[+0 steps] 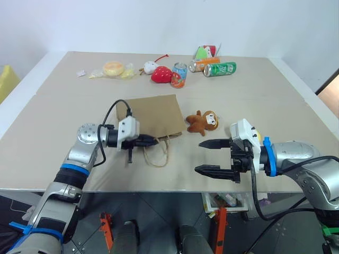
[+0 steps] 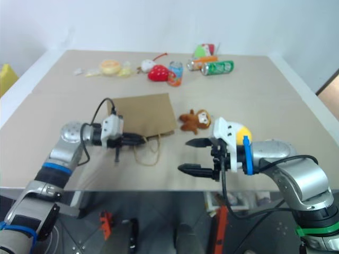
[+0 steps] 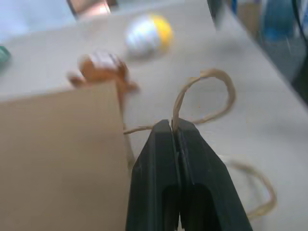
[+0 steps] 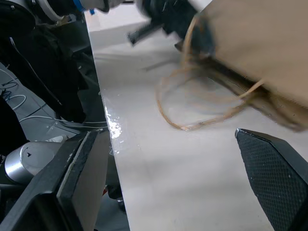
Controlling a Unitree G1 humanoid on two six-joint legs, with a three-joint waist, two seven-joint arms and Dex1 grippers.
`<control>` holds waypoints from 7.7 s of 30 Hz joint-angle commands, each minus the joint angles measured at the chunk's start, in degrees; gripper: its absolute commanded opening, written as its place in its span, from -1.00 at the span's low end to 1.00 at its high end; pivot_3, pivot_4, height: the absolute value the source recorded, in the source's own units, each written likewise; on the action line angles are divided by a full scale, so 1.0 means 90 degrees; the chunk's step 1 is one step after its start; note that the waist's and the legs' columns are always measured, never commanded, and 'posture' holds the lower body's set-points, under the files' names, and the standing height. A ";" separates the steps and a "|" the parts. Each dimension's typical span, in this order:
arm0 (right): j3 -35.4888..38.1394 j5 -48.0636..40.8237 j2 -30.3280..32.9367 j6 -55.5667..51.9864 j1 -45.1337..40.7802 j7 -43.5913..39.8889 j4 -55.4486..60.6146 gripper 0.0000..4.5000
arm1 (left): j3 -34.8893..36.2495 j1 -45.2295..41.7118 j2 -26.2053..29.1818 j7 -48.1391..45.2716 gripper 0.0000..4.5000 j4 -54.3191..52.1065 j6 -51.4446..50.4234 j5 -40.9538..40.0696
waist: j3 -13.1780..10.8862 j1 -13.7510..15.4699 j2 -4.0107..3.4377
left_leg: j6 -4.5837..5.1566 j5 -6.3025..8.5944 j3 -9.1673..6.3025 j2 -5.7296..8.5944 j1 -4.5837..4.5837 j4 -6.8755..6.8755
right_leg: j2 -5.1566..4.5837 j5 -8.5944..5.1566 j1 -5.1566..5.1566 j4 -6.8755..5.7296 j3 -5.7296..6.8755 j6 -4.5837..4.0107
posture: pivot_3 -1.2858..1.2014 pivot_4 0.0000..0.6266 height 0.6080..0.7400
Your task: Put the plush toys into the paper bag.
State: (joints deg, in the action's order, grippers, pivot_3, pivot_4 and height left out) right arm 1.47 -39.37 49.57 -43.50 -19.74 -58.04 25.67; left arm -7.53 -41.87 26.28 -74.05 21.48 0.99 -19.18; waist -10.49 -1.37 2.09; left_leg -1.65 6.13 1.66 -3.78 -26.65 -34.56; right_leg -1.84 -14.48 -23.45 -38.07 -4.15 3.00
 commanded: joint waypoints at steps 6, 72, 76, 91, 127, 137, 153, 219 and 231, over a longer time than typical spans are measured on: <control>-0.0031 0.0425 -0.0818 0.0416 -0.0427 0.0840 -0.0379 1.00 | 0.0723 -0.0705 -0.0126 0.1050 -0.98 -0.1400 -0.3676 -0.1861 | 0.0001 -0.0025 -0.0003 | 0.0000 0.0000 -0.0016 -0.0003 0.0003 -0.0001 | 0.0018 0.0018 0.0002 -0.0003 0.0002 0.0027 | 0.03 -0.52 1.00; -0.1990 0.3901 -0.3006 0.0601 -0.2174 0.2333 -0.3270 -0.98 | 0.1604 -0.0166 -0.0945 0.3724 -1.00 -0.3853 -0.4489 -0.3312 | 0.0000 -0.0077 -0.0004 | -0.0007 0.0000 -0.0020 0.0001 0.0003 0.0015 | 0.0022 0.0018 0.0000 -0.0001 -0.0002 0.0028 | 0.03 -0.52 1.00; -0.1905 0.3854 -0.3012 0.0574 -0.2202 0.2287 -0.3252 -0.98 | 0.1584 0.0055 -0.0895 0.3599 -1.00 -0.3599 -0.4229 -0.3064 | 0.0000 -0.0078 -0.0004 | -0.0006 0.0000 -0.0020 0.0000 0.0006 0.0014 | 0.0023 0.0020 -0.0001 -0.0001 -0.0002 0.0025 | 0.03 -0.52 1.00; 0.0183 0.2130 -0.2106 0.0222 -0.1848 0.1294 -0.2094 -0.85 | 0.1597 0.0391 -0.0959 0.3335 -1.00 -0.3017 -0.3662 -0.2728 | -0.0001 -0.0041 -0.0005 | -0.0007 0.0000 -0.0020 0.0001 0.0001 0.0018 | 0.0019 0.0010 -0.0001 0.0000 -0.0001 0.0030 | 0.03 -0.52 1.00; 0.0556 0.2741 -0.0411 0.0933 -0.0887 0.0955 -0.4476 0.97 | 0.1136 0.0630 -0.1059 0.3114 -1.00 -0.3576 -0.4347 -0.3144 | -0.0004 -0.0048 -0.0012 | -0.0007 0.0000 -0.0020 0.0012 0.0005 0.0016 | 0.0013 0.0007 0.0003 0.0004 -0.0005 0.0032 | 0.03 -0.52 1.00; 0.0626 0.2792 -0.0463 0.1049 -0.1021 0.1078 -0.4520 -0.22 | 0.1132 0.0599 -0.1064 0.3128 -1.00 -0.3582 -0.4423 -0.3177 | -0.0004 -0.0048 -0.0012 | -0.0007 0.0000 -0.0019 0.0012 0.0006 0.0014 | 0.0014 -0.0004 0.0003 0.0004 -0.0007 0.0009 | 0.03 -0.52 1.00; 0.0551 0.1704 -0.0068 0.0983 -0.1429 -0.0205 -0.2296 -0.95 | 0.1631 0.0284 -0.0753 0.3071 -1.00 -0.3097 -0.4970 -0.3759 | -0.0006 -0.0056 -0.0015 | -0.0007 0.0001 -0.0024 0.0011 0.0007 0.0017 | 0.0018 0.0005 0.0002 0.0003 -0.0005 0.0035 | 0.03 -0.52 1.00; -0.0485 0.2887 -0.0973 0.1904 -0.2907 -0.0439 -0.3756 0.84 | 0.1536 0.0413 -0.1019 0.3212 -1.00 -0.3321 -0.5059 -0.3806 | -0.0006 -0.0009 -0.0014 | -0.0025 0.0012 -0.0026 0.0009 0.0005 0.0019 | 0.0017 -0.0007 -0.0001 0.0002 0.0000 0.0020 | 0.03 -0.52 1.00; -0.0953 0.3961 -0.1946 0.2226 -0.3683 0.1027 -0.5780 0.84 | 0.1534 0.0412 -0.1024 0.3219 -1.00 -0.3331 -0.5035 -0.3793 | -0.0007 -0.0097 -0.0015 | -0.0023 0.0011 -0.0028 0.0012 0.0010 0.0023 | 0.0021 -0.0003 -0.0002 0.0001 -0.0008 0.0023 | 0.03 -0.52 1.00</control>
State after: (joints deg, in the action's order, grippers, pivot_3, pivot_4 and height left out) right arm -7.41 -4.49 31.70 -22.91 -50.86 -49.97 -25.88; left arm 5.86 -37.66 16.93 -45.23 -6.59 -44.96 -52.82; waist -10.55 -2.24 1.96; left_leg -1.86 6.23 1.41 -3.67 -26.58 -34.34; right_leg -1.65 -14.50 -23.48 -38.06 -4.22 3.20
